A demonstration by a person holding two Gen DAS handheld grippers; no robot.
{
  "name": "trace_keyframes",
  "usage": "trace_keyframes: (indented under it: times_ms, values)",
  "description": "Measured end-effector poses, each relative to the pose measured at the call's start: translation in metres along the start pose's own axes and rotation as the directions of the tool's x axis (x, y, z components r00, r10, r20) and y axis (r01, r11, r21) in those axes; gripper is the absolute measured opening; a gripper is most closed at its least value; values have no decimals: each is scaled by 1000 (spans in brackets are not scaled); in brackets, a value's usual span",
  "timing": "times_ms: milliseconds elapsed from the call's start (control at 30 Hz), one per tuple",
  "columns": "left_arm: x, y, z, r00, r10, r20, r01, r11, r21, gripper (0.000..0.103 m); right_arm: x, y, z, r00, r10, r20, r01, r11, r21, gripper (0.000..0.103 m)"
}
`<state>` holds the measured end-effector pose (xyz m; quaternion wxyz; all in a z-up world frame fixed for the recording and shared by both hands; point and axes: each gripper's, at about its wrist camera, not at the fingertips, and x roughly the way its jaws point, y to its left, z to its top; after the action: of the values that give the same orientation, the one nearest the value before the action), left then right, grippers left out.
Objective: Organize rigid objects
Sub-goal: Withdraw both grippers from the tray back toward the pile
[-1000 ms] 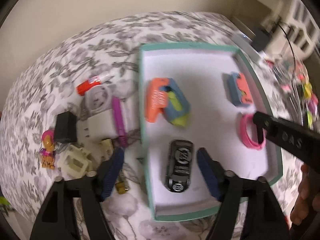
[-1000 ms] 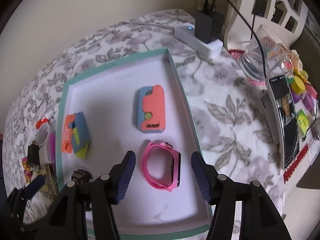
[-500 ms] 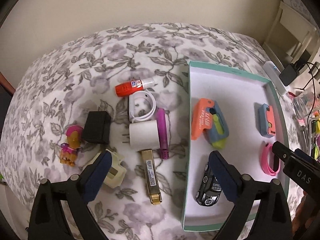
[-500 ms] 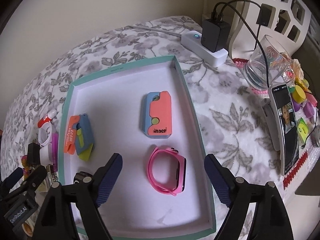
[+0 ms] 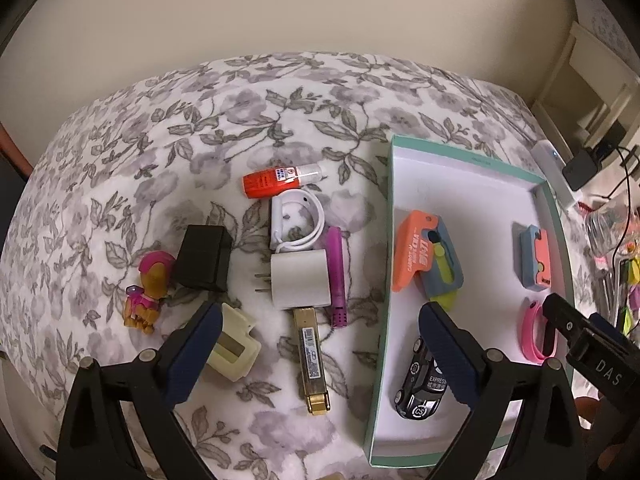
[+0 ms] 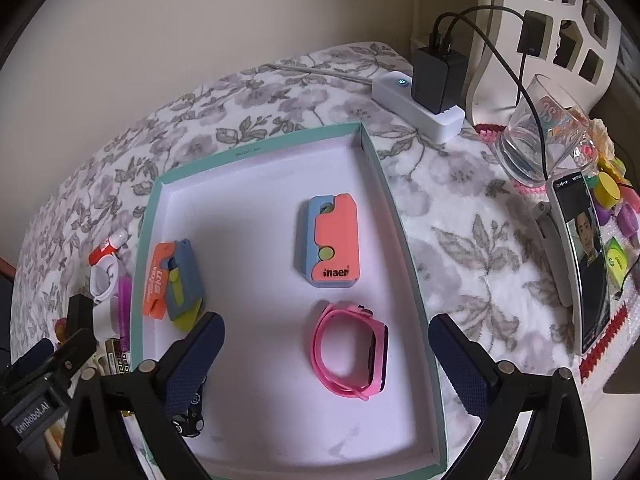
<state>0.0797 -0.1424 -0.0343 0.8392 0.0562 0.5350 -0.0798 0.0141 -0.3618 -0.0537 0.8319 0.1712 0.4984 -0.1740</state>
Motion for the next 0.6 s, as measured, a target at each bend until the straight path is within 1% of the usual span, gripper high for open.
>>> trace_keyframes:
  times_ms: [167,267,367,467,600]
  values:
    - [0,7,3,1000,-5,-6,5,1000,-25,99,0,6,-1,1000,26,2,-26,1000,-16,103]
    - [-1,18,8,1000,-23,-9,22,998,-53,99,-2,15,-1,996,84,6,-84,996,-20,103]
    - [-3,38,13,1000,-28,-2,28,994,-104,99,-6,28,-2,992,127,13,-126,991,-32,103]
    - [-7,59,18,1000,4,7,-3,991,-133,99,-10,45,-3,988,154,24,-152,986,-65,103]
    - [-15,93,23,997,77,24,-72,982,-176,99,-15,71,-4,979,201,35,-197,974,-109,103]
